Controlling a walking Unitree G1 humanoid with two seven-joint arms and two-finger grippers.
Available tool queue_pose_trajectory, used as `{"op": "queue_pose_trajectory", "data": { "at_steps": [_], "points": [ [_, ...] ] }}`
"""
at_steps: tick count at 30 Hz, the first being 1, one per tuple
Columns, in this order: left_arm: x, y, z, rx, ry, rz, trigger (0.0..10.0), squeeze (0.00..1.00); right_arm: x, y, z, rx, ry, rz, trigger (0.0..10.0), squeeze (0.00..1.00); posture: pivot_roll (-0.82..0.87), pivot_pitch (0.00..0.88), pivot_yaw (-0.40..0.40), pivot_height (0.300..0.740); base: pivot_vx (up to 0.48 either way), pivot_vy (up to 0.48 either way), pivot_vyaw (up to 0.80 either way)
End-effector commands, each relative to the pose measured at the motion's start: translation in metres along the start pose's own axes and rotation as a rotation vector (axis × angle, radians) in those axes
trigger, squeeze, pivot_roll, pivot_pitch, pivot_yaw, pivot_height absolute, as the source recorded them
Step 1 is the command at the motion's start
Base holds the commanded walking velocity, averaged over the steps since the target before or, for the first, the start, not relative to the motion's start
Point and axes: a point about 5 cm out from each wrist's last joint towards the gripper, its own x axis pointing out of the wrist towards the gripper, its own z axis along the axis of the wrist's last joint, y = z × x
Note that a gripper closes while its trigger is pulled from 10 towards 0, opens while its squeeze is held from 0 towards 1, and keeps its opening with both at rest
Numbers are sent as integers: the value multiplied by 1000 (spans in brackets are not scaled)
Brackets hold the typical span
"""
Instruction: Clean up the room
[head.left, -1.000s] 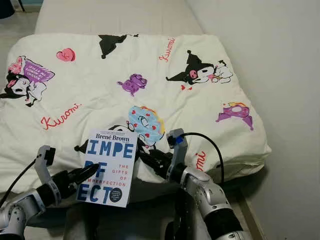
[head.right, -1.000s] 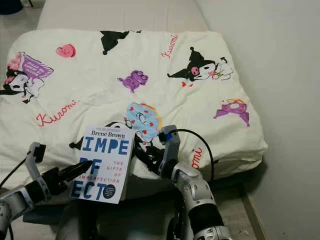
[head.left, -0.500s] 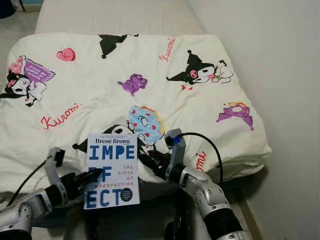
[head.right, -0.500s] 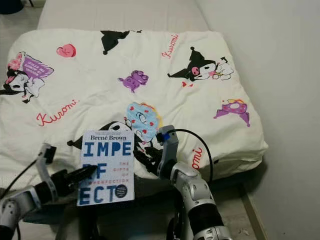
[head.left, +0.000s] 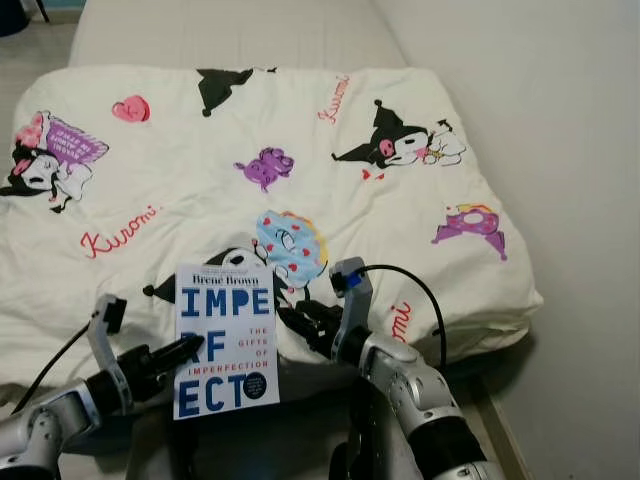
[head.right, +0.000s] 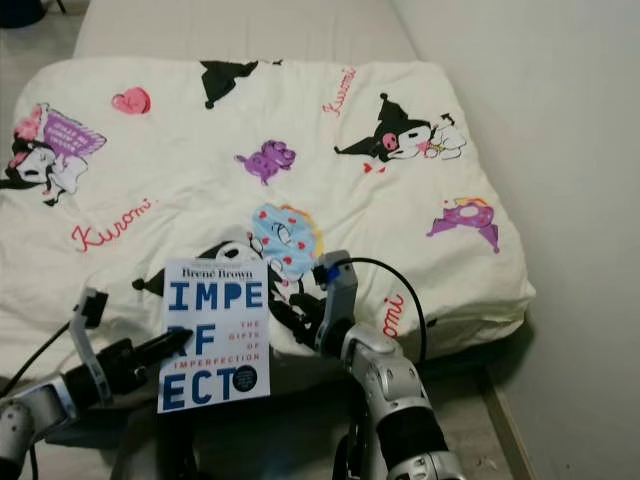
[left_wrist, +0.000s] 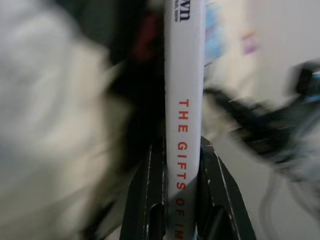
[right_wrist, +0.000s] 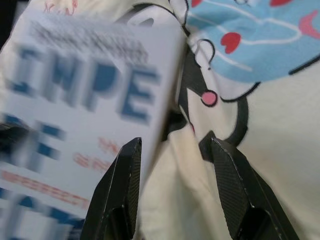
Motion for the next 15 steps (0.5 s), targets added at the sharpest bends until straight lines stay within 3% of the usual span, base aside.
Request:
{"op": "queue_pose_trajectory", "data": {
  "at_steps": [1, 3, 9, 14, 15],
  "points": [
    [-8, -9, 9, -12, -38, -58, 0, 0, -3, -1, -6, 5, 16, -10, 10000, 0, -16, 420, -85, 548, 0, 0, 0],
    [-11, -22, 16, -31, -63, -137, 0, 0, -3, -1, -6, 3, 15, -11, 10000, 0, -14, 419, -84, 548, 0, 0, 0],
    [-19, -42, 20, -45, -64, -234, 0, 0, -3, -2, -6, -4, 15, -14, 10000, 0, -9, 413, -85, 548, 0, 0, 0],
    [-17, -40, 30, -21, -162, -181, 0, 0, -3, -5, -4, -5, -1, -37, 10000, 0, -9, 411, -86, 548, 0, 0, 0],
    [-13, -39, 35, 7, -217, -126, 0, 0, -4, -8, -3, -7, -15, -65, 10000, 0, -5, 399, -87, 548, 0, 0, 0]
  ]
}}
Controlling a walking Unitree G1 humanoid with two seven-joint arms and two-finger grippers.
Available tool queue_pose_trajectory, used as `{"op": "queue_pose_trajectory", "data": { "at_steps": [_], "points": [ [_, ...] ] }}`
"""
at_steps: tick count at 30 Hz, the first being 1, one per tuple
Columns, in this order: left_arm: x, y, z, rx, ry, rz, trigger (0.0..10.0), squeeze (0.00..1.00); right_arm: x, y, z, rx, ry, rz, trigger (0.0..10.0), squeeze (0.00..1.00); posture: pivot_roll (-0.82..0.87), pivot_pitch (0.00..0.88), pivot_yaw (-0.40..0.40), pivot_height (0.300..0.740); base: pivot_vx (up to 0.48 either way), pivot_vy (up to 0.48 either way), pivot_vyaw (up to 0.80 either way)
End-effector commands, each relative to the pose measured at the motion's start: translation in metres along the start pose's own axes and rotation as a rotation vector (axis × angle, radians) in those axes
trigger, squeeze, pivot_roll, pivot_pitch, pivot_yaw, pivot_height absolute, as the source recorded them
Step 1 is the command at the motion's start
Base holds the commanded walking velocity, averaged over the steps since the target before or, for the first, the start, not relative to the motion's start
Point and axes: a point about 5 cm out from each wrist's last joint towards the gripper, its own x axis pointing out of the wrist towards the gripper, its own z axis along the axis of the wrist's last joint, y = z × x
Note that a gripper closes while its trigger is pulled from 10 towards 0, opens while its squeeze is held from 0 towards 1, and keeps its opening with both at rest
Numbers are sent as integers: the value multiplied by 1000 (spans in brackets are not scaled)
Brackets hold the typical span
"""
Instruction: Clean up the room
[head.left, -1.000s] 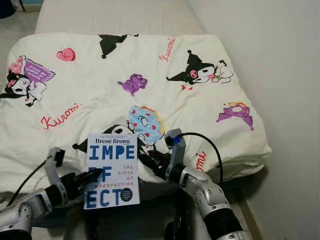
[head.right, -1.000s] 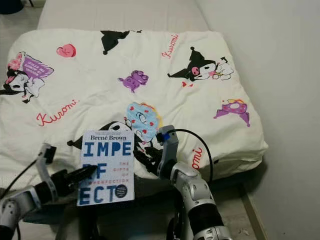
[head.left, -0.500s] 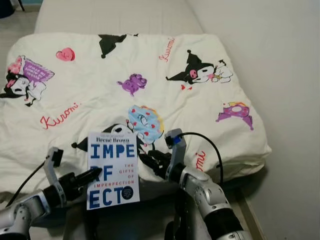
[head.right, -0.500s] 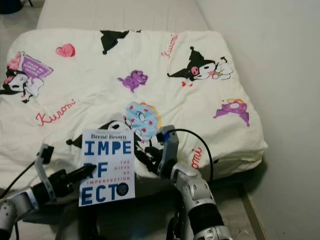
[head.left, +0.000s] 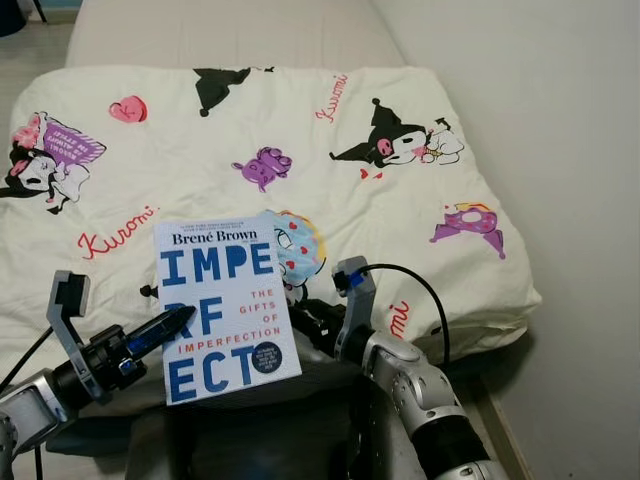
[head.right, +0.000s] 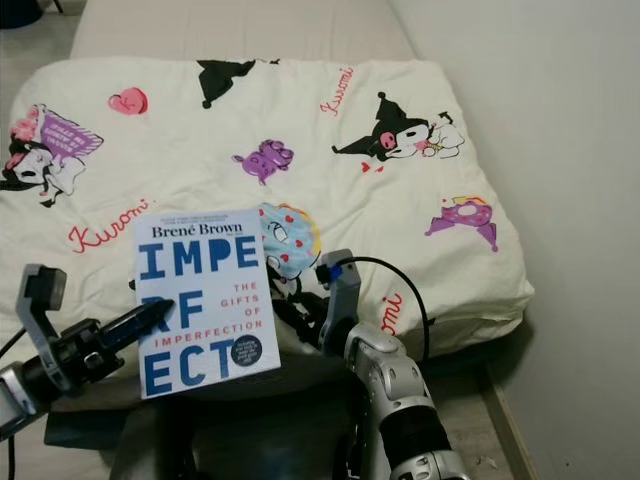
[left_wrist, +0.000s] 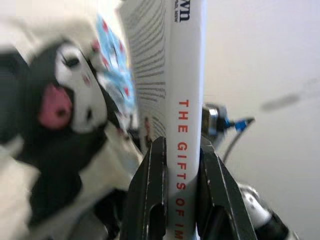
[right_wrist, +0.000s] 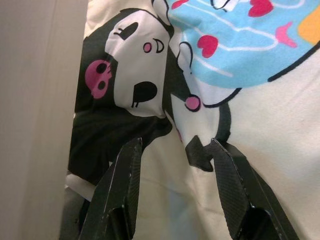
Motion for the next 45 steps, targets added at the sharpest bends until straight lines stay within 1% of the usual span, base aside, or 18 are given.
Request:
{"op": "queue_pose_trajectory", "data": {
  "at_steps": [1, 4, 11, 14, 16, 17, 19, 24, 28, 29, 33, 34, 35, 37, 39, 41, 43, 45],
  "points": [
    [6, 0, 7, 41, -125, 71, 0, 0, -4, -10, -3, 8, -19, -83, 10000, 0, 0, 389, -88, 548, 0, 0, 0],
    [12, -3, 9, 59, -203, 120, 0, 0, -9, -21, 0, 22, -61, -164, 10000, 0, 6, 365, -87, 548, 0, 0, 0],
    [17, -7, 4, 73, -249, 151, 0, 0, -17, -32, 4, 48, -117, -248, 10000, 0, 10, 332, -89, 548, 0, 0, 0],
    [33, -7, -22, 268, -184, 323, 0, 0, -33, -40, 2, 18, -166, -339, 10000, 0, 20, 274, -94, 548, 0, 0, 0],
    [33, -7, -22, 268, -184, 323, 0, 0, -33, -40, 2, 18, -166, -339, 10000, 0, 20, 274, -94, 548, 0, 0, 0],
    [36, -8, -25, 310, -178, 351, 0, 0, -35, -40, 1, 7, -171, -350, 10000, 0, 20, 274, -94, 548, 0, 0, 0],
    [41, -9, -31, 349, -183, 387, 0, 0, -39, -34, -8, -39, -139, -325, 10000, 0, 17, 263, -94, 548, 0, 0, 0],
    [39, -7, -31, 405, -214, 429, 0, 0, -42, -24, -23, -72, -92, -256, 10000, 0, 10, 258, -89, 548, 0, 0, 0],
    [31, -6, -10, 440, -289, 470, 0, 0, -42, -13, -31, -152, -47, -159, 10000, 0, 12, 263, -92, 548, 0, 0, 0],
    [26, -5, 3, 471, -322, 498, 0, 0, -40, -7, -35, -205, -27, -107, 10000, 259, 11, 272, -96, 548, 0, 0, 0],
    [22, -4, 12, 494, -341, 517, 0, 0, -38, -3, -37, -238, -15, -73, 10000, 259, 12, 278, -100, 548, 0, 0, 0],
    [17, -3, 24, 538, -372, 547, 0, 0, -33, 4, -42, -329, 24, -13, 10000, 1000, 16, 291, -106, 548, 0, 0, 0],
    [17, -3, 24, 538, -372, 547, 0, 0, -33, 4, -42, -329, 24, -13, 10000, 1000, 16, 291, -106, 548, 0, 0, 0],
    [12, -4, 46, 639, -391, 568, 0, 0, -15, 25, -53, -534, 103, 128, 10000, 1000, 26, 316, -121, 548, 0, 0, 0],
    [12, -4, 46, 639, -391, 568, 0, 0, -15, 25, -53, -534, 103, 128, 10000, 1000, 26, 316, -121, 548, 0, 0, 0],
    [14, -9, 56, 697, -356, 521, 0, 0, 2, 43, -62, -728, 157, 243, 10000, 1000, 41, 347, -135, 548, 0, 0, 0],
    [14, -11, 57, 709, -346, 505, 0, 0, 6, 47, -63, -772, 167, 269, 10000, 1000, 41, 347, -135, 548, 0, 0, 0],
    [10, -15, 58, 717, -336, 494, 0, 0, 16, 52, -63, -910, 179, 274, 10000, 1000, 53, 373, -145, 548, 0, 0, 0]
  ]
}}
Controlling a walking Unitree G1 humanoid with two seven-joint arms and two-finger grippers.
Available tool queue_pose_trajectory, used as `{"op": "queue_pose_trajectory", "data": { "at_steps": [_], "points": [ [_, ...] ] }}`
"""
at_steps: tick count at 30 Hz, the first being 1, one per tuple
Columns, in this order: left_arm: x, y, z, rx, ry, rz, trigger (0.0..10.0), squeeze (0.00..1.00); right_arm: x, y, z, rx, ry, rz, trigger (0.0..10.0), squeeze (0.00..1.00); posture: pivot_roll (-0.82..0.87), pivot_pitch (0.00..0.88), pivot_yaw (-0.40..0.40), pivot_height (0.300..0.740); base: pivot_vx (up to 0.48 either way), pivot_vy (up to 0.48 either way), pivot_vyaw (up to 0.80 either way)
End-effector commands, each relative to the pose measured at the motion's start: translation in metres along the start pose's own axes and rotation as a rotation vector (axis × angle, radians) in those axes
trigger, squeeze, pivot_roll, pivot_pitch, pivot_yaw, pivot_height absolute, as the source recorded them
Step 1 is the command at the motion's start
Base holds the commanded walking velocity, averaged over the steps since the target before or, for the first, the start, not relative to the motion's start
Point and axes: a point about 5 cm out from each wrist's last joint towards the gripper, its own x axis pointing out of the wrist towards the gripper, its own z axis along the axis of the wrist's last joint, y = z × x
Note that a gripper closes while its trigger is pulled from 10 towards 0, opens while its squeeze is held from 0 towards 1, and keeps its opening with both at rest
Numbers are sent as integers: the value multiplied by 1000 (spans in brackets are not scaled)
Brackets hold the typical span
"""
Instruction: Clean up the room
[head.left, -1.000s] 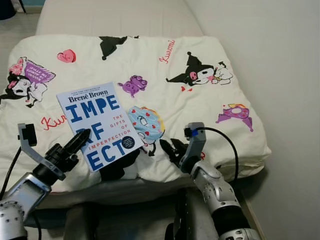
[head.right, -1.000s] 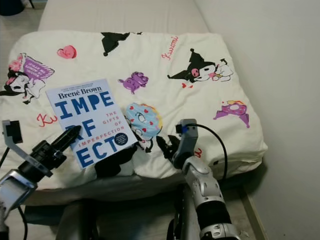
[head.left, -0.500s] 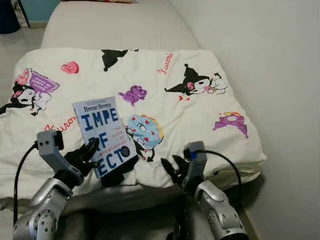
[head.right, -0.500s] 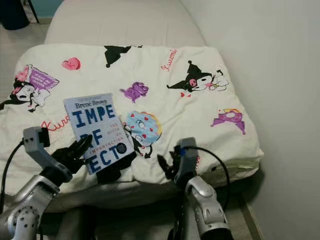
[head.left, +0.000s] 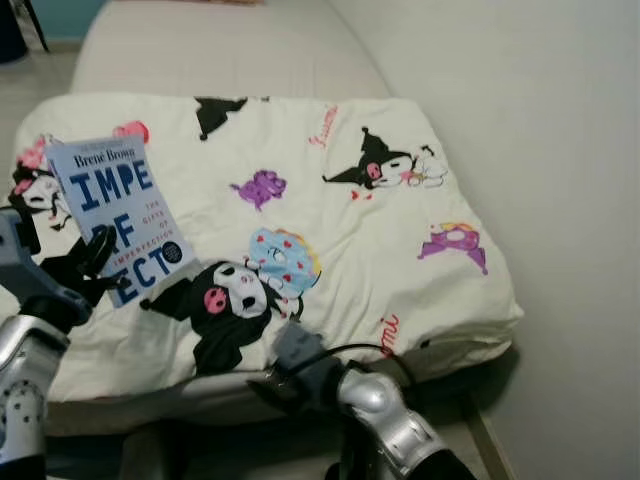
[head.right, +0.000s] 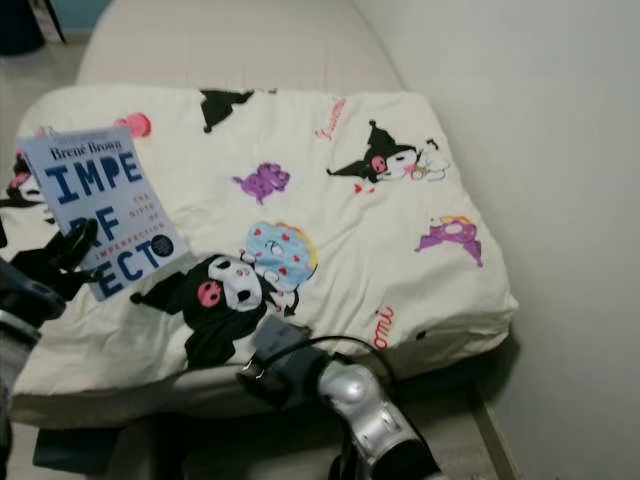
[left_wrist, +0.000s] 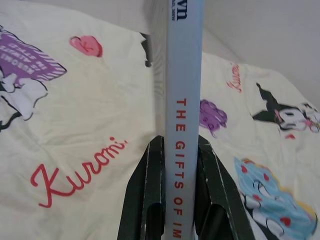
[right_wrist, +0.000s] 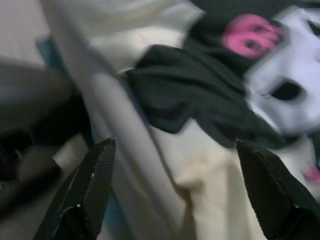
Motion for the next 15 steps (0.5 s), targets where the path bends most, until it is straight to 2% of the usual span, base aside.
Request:
{"op": "queue_pose_trajectory", "data": {
  "at_steps": [1, 2, 3, 4, 7, 8, 10, 15],
  "points": [
    [-6, 0, 8, 24, -13, -22, 0, 0, 4, 6, -6, -109, 44, 3, 10000, 910, 54, 374, -146, 548, 0, 0, 0],
    [-8, 0, 10, 26, -13, -20, 0, 0, 6, 4, -5, -151, 51, -12, 10000, 588, 57, 383, -148, 548, 0, 0, 0],
    [-8, 0, 10, 26, -13, -20, 0, 0, 6, 4, -5, -151, 51, -12, 10000, 588, 57, 383, -148, 548, 0, 0, 0],
    [-9, 1, 11, 28, -13, -17, 0, 0, 8, 2, -4, -173, 58, -29, 10000, 0, 57, 385, -148, 548, 0, 0, 0],
    [-12, 1, 12, 27, -13, -16, 0, 0, 9, -2, -4, -212, 69, -44, 10000, 0, 61, 391, -150, 548, 0, 0, 0],
    [-15, 1, 12, 25, -4, -24, 0, 0, 10, -4, -5, -264, 88, -47, 10000, 0, 62, 398, -149, 548, 0, 0, 0],
    [-15, 1, 12, 25, -4, -24, 0, 0, 10, -4, -5, -264, 88, -47, 10000, 0, 62, 398, -149, 548, 0, 0, 0],
    [-15, 0, 11, 24, 0, -32, 0, 0, 10, -8, -12, -343, 122, -46, 10000, 0, 63, 404, -148, 548, 0, 0, 0]
  ]
}}
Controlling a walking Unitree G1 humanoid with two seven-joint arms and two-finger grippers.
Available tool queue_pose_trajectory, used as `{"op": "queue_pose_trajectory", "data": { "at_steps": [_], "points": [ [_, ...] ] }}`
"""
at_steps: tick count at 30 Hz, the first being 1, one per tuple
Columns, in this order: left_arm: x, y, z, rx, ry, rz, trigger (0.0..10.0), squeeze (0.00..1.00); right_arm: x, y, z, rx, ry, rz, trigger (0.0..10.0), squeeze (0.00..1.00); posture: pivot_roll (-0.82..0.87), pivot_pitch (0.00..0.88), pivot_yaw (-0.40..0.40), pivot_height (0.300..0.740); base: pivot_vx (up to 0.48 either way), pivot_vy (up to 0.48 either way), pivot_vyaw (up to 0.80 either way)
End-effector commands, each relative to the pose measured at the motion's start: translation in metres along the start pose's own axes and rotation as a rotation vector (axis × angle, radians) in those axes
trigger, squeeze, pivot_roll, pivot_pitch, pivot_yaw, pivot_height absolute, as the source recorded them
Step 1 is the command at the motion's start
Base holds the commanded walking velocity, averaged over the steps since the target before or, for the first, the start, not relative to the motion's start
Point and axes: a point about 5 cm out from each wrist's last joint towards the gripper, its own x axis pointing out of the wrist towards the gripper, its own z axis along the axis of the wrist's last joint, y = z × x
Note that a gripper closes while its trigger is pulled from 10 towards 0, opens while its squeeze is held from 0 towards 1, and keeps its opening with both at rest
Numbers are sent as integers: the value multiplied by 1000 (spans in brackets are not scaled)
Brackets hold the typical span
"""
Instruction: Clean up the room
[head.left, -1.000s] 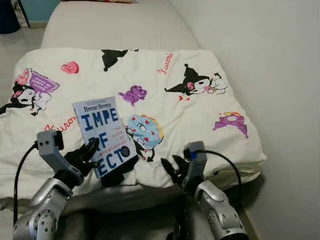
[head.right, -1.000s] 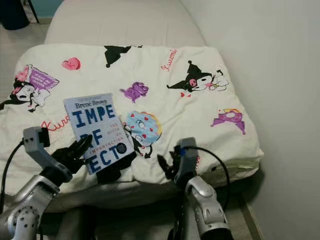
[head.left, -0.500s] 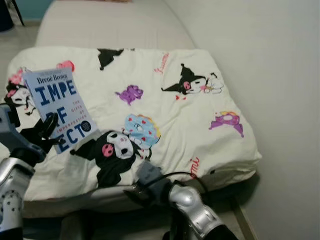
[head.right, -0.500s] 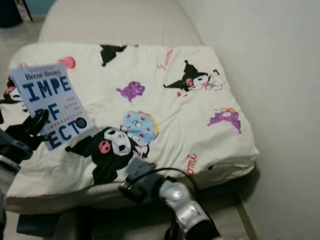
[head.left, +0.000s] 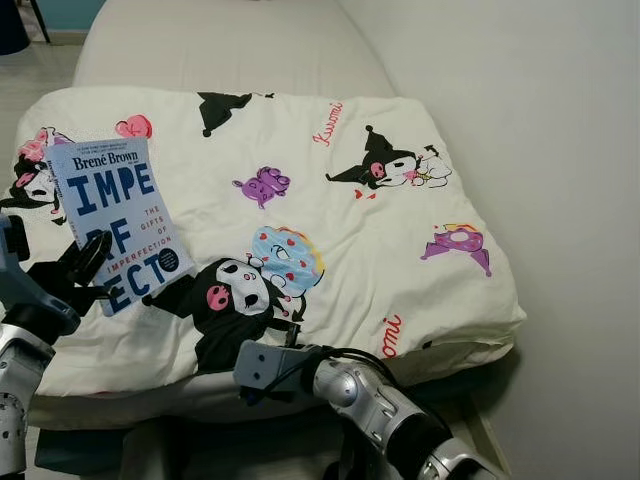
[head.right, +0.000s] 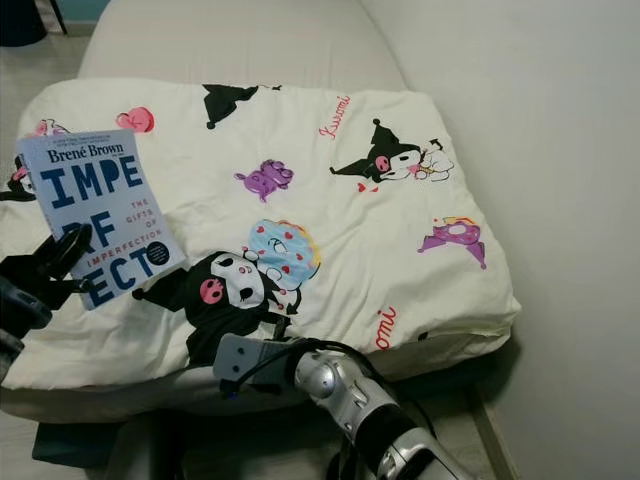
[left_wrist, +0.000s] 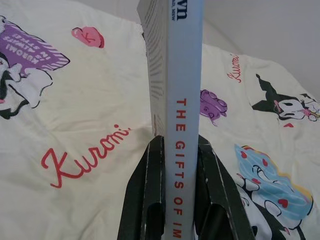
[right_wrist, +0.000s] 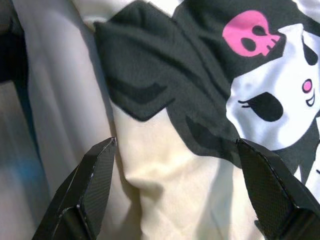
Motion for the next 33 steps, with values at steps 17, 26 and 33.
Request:
{"op": "queue_pose_trajectory", "data": {
  "at_steps": [17, 26, 33],
  "points": [
    [-3, 2, 10, 18, -11, -10, 0, 0, 2, -4, -18, -219, 143, -72, 10000, 0, 80, 416, -136, 548, 0, 0, 0],
    [-2, 3, 12, 19, -17, -10, 0, 0, 1, -10, -18, -159, 117, -92, 0, 0, 74, 403, -135, 548, 0, 0, 0],
    [-1, 3, 12, 17, -23, -8, 0, 0, -3, 3, -19, -94, 49, -8, 0, 0, 71, 393, -132, 548, 0, 0, 0]
  ]
}}
